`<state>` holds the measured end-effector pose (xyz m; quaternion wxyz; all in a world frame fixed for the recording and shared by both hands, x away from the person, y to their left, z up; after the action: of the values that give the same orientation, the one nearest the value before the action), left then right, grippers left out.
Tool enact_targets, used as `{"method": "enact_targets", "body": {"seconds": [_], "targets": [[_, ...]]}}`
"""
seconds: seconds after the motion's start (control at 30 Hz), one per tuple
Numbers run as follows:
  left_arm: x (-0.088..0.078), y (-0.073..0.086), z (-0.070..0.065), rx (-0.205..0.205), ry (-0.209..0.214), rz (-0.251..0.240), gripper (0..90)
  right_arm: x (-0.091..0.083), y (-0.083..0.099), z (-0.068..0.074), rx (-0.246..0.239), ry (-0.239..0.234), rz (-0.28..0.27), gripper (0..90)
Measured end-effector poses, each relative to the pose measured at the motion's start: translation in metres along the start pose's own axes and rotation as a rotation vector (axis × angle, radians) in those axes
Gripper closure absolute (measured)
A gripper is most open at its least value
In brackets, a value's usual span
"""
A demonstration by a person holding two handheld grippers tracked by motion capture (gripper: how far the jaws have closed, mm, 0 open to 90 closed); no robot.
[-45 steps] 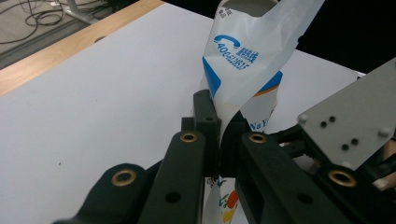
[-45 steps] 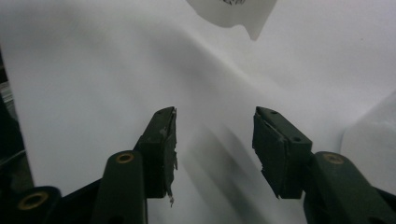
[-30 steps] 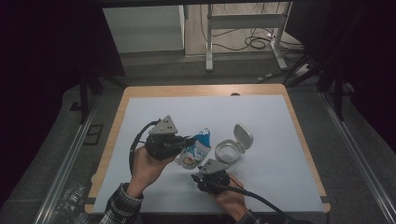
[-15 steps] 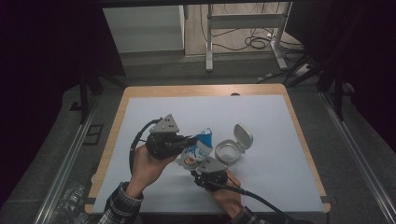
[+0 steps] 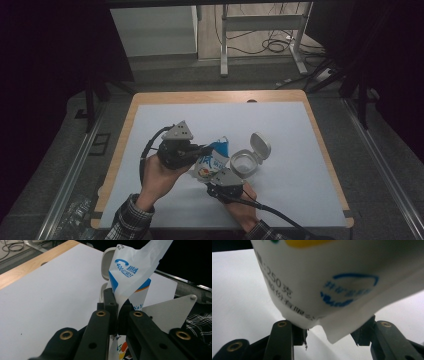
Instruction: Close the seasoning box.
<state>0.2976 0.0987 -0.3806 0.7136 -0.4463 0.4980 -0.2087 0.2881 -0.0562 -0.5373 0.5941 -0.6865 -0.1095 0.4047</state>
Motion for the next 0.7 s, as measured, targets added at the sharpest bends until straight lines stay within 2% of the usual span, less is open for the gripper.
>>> {"method": "enact_targets", "body": {"seconds": [0.1, 0.13, 0.23, 0.37, 0.53, 0.7], "targets": [[0.002, 0.0, 0.001, -0.004, 0.001, 0.008, 90.0, -0.002, -0.001, 0.0, -0.002, -0.013, -0.001, 54.0], [0.003, 0.0, 0.002, -0.006, 0.001, 0.01, 90.0, -0.002, -0.001, 0.0, -0.032, -0.01, -0.004, 54.1], [0.009, 0.0, 0.002, -0.012, 0.003, 0.02, 90.0, -0.003, 0.001, 0.003, -0.022, -0.021, 0.002, 54.5], [0.019, 0.0, 0.002, -0.004, 0.009, 0.047, 90.0, -0.004, 0.004, 0.006, -0.044, -0.018, 0.021, 53.9], [0.026, -0.003, 0.002, 0.0, 0.021, 0.059, 89.8, -0.006, 0.006, 0.006, -0.027, -0.048, 0.051, 52.2], [0.032, -0.007, 0.0, 0.006, 0.033, 0.076, 89.7, -0.01, 0.006, 0.007, -0.031, -0.071, 0.061, 51.2]]}}
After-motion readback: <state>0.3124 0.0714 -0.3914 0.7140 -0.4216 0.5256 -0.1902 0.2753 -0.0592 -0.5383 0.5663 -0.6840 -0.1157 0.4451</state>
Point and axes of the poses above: each handheld gripper's, and its own axes: x roughly forward along the jaws, y roughly out of its underside, z roughly to its left, the point moved 2 cm from there along x, roughly forward along the jaws, and after that the axes turned 14 degrees about x, right-handed, at the moved point
